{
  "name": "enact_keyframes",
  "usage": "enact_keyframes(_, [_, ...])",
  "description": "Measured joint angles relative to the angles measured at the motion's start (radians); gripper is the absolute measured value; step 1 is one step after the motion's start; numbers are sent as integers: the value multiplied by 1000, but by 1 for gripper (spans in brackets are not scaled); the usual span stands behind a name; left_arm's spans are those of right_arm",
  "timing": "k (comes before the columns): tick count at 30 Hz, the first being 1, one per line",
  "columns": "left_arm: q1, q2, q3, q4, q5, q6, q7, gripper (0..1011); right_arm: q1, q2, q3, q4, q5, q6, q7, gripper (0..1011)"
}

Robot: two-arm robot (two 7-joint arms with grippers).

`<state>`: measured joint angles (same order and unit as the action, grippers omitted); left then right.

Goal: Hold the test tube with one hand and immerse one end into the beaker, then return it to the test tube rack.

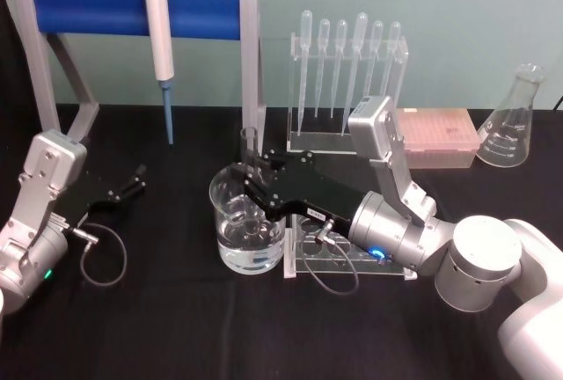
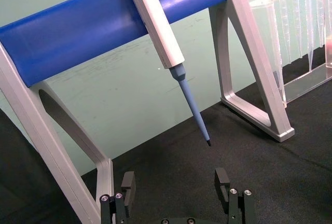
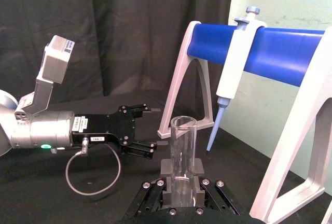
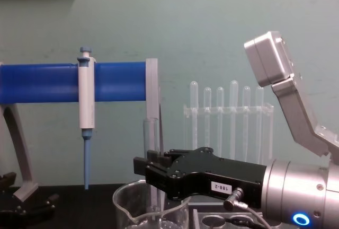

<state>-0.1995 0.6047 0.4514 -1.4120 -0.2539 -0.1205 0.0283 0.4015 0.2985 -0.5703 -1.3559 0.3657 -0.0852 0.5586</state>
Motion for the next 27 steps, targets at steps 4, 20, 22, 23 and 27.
enact_keyframes(4, [0, 0, 0, 0, 0, 0, 0, 1000, 0, 0, 0, 0, 1, 0, 0, 227])
enact_keyframes(20, [0, 0, 0, 0, 0, 0, 0, 1000, 1, 1, -1, -1, 2, 0, 0, 226])
enact_keyframes(22, [0, 0, 0, 0, 0, 0, 0, 1000, 1, 1, -1, -1, 2, 0, 0, 227])
enact_keyframes(23, [0, 0, 0, 0, 0, 0, 0, 1000, 1, 1, -1, -1, 2, 0, 0, 227])
enact_keyframes(27, [0, 0, 0, 0, 0, 0, 0, 1000, 1, 1, -1, -1, 2, 0, 0, 227])
